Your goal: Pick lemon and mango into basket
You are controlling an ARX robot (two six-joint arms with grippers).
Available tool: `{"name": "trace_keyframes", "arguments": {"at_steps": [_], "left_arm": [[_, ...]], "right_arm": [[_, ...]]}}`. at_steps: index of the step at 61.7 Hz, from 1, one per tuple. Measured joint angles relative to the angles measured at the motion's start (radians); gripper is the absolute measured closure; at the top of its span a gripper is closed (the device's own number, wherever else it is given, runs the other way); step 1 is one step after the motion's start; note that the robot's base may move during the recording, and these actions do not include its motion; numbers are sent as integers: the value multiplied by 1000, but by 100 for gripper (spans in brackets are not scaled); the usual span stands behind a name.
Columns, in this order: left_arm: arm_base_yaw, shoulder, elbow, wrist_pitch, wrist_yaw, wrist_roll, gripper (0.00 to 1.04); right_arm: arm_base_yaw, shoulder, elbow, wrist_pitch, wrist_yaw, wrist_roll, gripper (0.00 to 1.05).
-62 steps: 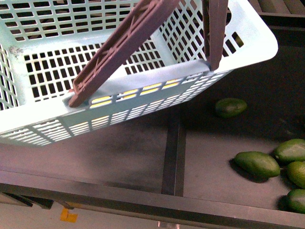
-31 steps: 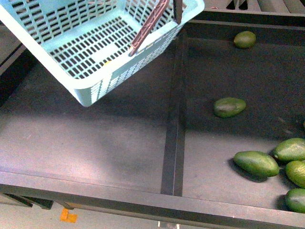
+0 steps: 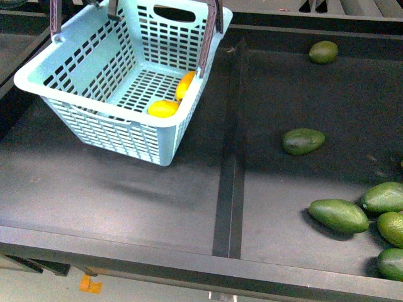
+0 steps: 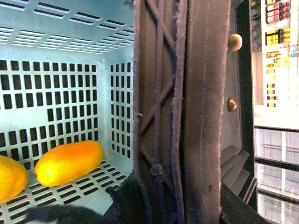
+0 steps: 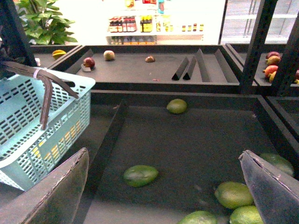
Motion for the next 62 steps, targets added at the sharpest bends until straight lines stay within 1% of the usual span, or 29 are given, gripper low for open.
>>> {"name": "trace_keyframes", "arguments": {"at_steps": [10,14,20,23,26,27,33,34,36,40,42,44,48,49,52,58,62], "left_arm": [[18,-12,-32,-101,-10,-79,89],[20,-17,-46,-111,-15,-101,89],[27,-29,-64,-116,3,-110,89],[28,-32,-69,-116,8,-114,82],[28,-34,-72,-129,13,-122,71],[28,-34,-72,-129,13,-123,70],[27,-52,-97,-137,21,-130,50],[27,-55,-100,-139,21,-130,49],[27,-71,-117,-145,20,-134,42],[28,-106,-153,-142,18,-140,31],[30,-139,-186,-137,9,-143,24],[31,-161,-206,-131,5,-143,19],[36,-225,-266,-119,-8,-143,7],[39,-250,-291,-118,-16,-142,5],[42,-311,-354,-117,-48,-135,8],[47,-449,-522,-111,-112,-113,7],[47,-537,-634,-110,-134,-84,7]], "right_arm": [[0,0,0,0,0,0,9],[0,0,0,0,0,0,9],[0,0,0,0,0,0,9],[0,0,0,0,0,0,9],[0,0,0,0,0,0,9],[0,0,0,0,0,0,9],[0,0,0,0,0,0,9],[0,0,0,0,0,0,9],[0,0,0,0,0,0,9],[0,0,0,0,0,0,9],[0,0,0,0,0,0,9],[0,0,0,0,0,0,9],[0,0,0,0,0,0,9],[0,0,0,0,0,0,9],[0,0,0,0,0,0,9],[0,0,0,0,0,0,9],[0,0,0,0,0,0,9]]}}
